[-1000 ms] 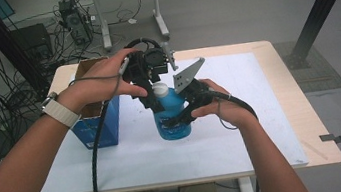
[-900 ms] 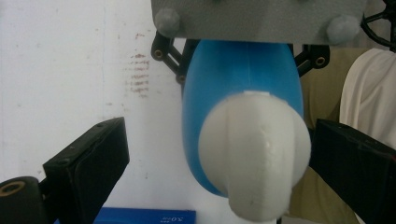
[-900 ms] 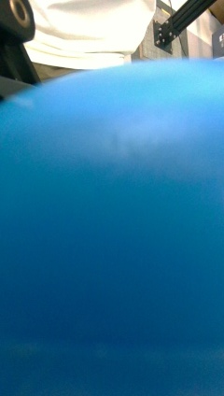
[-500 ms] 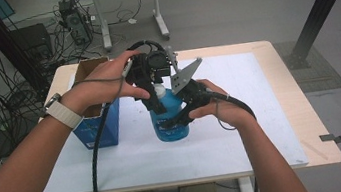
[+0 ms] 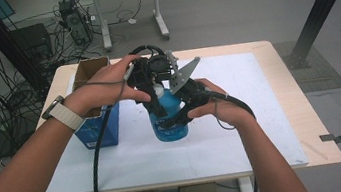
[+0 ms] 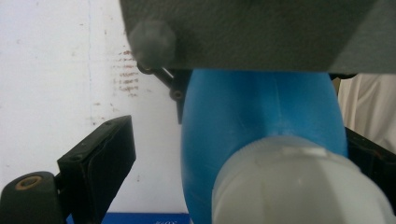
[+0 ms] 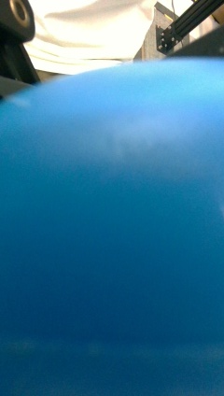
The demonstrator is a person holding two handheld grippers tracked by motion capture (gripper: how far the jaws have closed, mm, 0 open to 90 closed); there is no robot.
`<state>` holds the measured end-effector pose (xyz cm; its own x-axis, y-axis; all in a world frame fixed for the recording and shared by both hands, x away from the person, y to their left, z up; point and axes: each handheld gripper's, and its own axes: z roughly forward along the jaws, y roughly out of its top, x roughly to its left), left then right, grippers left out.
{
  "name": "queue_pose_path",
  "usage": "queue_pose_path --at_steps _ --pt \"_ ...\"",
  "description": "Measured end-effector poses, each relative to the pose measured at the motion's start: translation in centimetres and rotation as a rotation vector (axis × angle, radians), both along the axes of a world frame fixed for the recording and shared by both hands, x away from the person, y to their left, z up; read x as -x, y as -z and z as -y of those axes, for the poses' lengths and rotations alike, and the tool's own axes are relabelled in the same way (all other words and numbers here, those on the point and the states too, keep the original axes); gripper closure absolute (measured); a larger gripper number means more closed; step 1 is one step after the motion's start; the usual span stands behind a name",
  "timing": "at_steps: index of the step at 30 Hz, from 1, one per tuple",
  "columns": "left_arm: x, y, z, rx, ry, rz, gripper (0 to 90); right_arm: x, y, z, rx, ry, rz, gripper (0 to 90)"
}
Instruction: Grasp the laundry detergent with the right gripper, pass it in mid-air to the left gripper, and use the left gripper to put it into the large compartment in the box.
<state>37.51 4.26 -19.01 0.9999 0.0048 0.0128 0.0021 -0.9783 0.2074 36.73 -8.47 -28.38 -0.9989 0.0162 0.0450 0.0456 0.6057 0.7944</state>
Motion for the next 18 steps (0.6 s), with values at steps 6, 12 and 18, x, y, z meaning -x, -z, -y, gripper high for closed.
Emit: queue_pose_path --at_steps 6,12,18 --pt "0.05 0.05 0.07 -0.004 0.017 -0.003 15.2 -0.10 0.10 -0.25 -0.006 -0.009 0.010 43.5" --pt "0.20 0.15 0.18 -0.006 0.029 -0.009 21.0 -0.12 0.13 -0.28 -0.003 -0.010 0.011 43.4" --pt "0.31 0.17 0.20 -0.003 0.044 -0.020 27.9 -0.12 0.21 -0.24 -0.002 -0.007 0.005 43.5"
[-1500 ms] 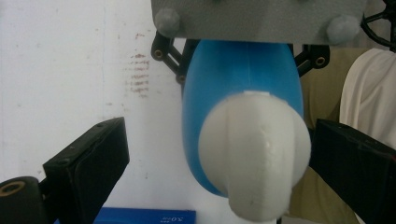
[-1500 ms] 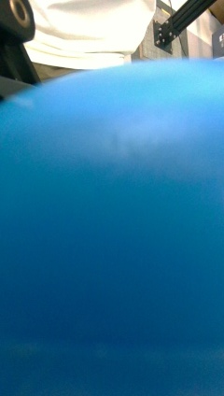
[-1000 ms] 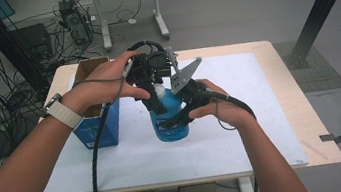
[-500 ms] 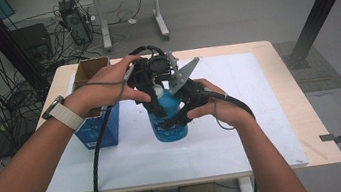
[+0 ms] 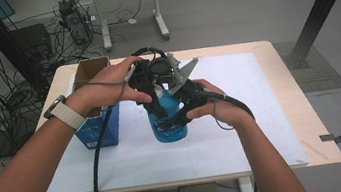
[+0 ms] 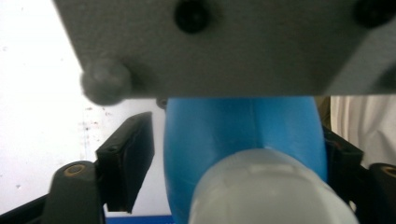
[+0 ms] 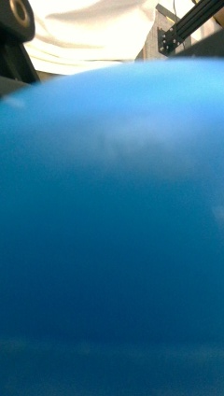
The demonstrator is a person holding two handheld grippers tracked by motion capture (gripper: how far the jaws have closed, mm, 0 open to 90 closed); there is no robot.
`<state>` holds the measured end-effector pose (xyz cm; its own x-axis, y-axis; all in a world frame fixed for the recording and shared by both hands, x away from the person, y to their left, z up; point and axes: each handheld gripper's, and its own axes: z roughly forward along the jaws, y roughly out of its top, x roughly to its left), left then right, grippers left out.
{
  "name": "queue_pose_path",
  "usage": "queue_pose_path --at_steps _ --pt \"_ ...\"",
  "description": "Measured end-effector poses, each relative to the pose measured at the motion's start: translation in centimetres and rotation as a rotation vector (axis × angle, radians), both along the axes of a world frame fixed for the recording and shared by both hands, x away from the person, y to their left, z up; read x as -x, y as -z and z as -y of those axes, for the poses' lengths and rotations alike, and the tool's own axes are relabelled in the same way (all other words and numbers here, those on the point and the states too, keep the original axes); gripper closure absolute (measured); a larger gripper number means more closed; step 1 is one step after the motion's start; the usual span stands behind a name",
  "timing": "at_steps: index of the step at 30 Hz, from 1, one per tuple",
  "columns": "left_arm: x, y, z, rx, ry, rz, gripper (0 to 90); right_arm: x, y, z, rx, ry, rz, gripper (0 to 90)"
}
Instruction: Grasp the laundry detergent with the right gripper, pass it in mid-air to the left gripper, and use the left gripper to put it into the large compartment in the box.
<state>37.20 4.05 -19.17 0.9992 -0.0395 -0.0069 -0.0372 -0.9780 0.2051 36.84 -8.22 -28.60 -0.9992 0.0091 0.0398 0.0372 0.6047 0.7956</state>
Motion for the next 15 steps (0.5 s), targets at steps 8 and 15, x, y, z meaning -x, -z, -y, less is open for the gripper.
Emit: queue_pose_path --at_steps 8,15 --pt "0.23 0.07 0.12 -0.015 0.024 -0.003 36.7 0.04 0.13 0.05 0.007 0.005 -0.012 43.5" --pt "0.34 0.07 0.10 -0.010 0.024 0.010 37.1 0.06 0.17 0.09 0.007 0.005 -0.013 43.4"
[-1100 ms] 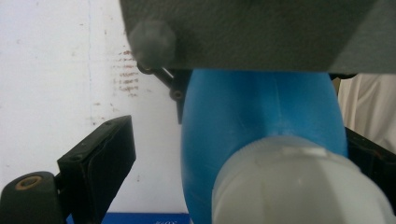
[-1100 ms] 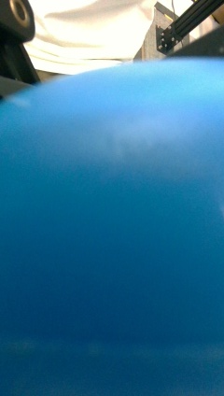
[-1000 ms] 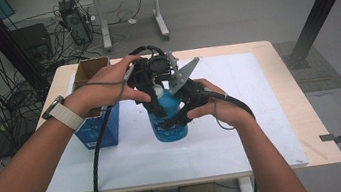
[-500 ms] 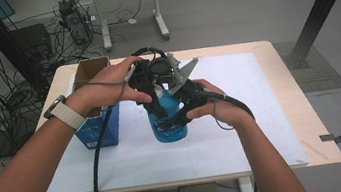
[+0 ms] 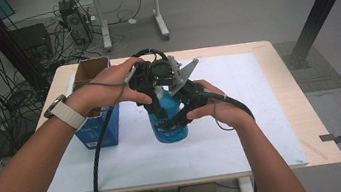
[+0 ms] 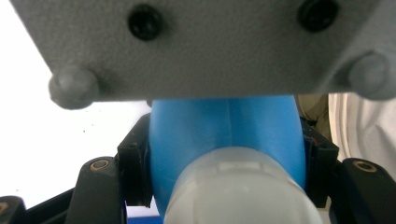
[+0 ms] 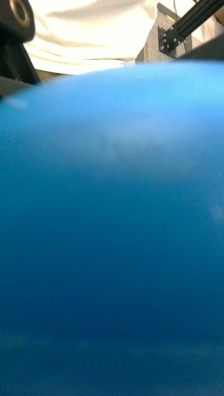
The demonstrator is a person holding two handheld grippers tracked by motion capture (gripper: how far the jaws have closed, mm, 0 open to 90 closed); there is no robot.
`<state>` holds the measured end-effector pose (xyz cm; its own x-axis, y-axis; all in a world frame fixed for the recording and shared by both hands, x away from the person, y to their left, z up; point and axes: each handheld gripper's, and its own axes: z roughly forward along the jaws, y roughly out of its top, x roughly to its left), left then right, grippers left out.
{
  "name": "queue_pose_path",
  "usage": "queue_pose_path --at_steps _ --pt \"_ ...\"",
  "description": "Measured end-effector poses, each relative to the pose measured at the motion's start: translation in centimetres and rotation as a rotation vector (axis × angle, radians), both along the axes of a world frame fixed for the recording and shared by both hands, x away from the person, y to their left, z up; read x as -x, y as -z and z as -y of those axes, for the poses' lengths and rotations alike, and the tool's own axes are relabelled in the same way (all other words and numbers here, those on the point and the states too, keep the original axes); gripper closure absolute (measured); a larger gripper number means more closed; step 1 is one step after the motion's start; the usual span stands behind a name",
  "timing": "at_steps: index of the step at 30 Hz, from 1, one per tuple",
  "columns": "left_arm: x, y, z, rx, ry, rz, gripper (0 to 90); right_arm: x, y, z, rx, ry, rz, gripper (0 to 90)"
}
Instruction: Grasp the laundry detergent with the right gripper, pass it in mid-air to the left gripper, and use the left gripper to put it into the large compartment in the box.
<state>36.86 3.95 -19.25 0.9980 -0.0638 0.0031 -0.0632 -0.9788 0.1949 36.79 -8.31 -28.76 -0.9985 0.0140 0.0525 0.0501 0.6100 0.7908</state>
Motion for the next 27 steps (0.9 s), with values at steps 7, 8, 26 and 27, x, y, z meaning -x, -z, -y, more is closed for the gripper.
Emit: queue_pose_path --at_steps 7,8,26,27 --pt "0.03 0.02 0.00 -0.003 -0.002 -0.002 37.2 -0.01 0.01 0.02 0.000 0.000 0.000 43.4" --pt "0.02 0.01 0.01 -0.002 -0.003 -0.004 37.2 0.00 0.01 0.02 0.000 0.000 0.000 43.5" --pt "0.06 0.00 0.04 -0.001 -0.001 -0.008 37.1 0.00 0.11 0.04 -0.008 -0.008 0.006 43.3" --pt "0.08 0.00 0.04 -0.001 -0.001 -0.007 37.1 0.03 0.10 0.04 -0.007 -0.006 0.003 43.4"
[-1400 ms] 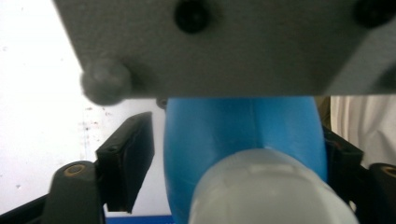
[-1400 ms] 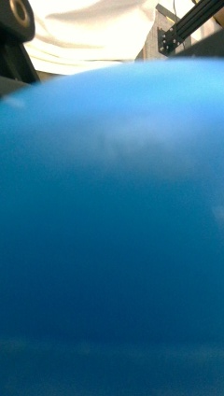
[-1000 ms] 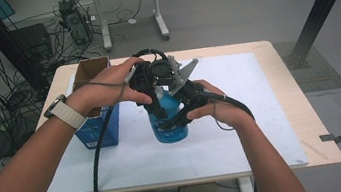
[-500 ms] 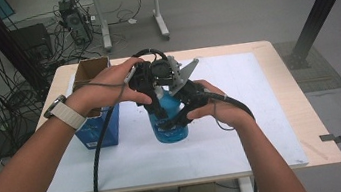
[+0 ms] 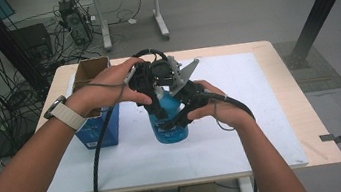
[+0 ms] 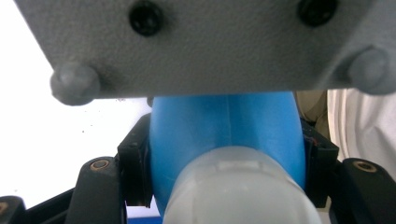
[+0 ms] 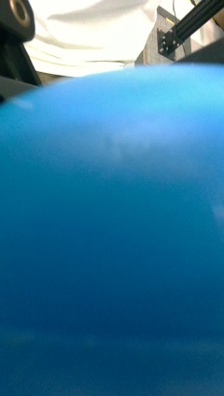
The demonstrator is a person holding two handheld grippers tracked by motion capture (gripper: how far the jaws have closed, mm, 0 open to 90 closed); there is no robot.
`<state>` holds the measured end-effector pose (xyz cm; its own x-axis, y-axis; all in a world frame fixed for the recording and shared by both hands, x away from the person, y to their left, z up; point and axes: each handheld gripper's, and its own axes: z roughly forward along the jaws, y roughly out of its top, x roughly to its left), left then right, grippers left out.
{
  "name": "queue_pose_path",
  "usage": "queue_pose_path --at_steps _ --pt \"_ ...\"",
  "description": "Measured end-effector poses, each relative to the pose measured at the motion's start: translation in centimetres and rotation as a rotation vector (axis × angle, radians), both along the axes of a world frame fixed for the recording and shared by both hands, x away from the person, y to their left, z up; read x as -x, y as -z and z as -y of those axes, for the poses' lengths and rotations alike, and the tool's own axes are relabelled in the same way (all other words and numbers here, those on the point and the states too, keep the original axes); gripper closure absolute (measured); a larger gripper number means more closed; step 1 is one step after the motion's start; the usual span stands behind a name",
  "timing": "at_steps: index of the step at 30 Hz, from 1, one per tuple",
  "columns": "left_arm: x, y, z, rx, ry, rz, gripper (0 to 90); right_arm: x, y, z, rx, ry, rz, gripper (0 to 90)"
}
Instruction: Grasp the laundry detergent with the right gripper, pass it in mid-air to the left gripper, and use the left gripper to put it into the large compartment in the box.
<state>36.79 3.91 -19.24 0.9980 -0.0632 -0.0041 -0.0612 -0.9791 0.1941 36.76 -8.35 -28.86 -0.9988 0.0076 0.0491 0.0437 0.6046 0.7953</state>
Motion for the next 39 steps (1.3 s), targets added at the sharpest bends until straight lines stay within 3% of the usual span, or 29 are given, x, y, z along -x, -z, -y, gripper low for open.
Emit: queue_pose_path --at_steps 39 --pt "0.15 -0.07 -0.20 0.009 -0.002 0.009 37.0 0.09 -0.07 0.01 -0.001 -0.002 0.003 43.2"
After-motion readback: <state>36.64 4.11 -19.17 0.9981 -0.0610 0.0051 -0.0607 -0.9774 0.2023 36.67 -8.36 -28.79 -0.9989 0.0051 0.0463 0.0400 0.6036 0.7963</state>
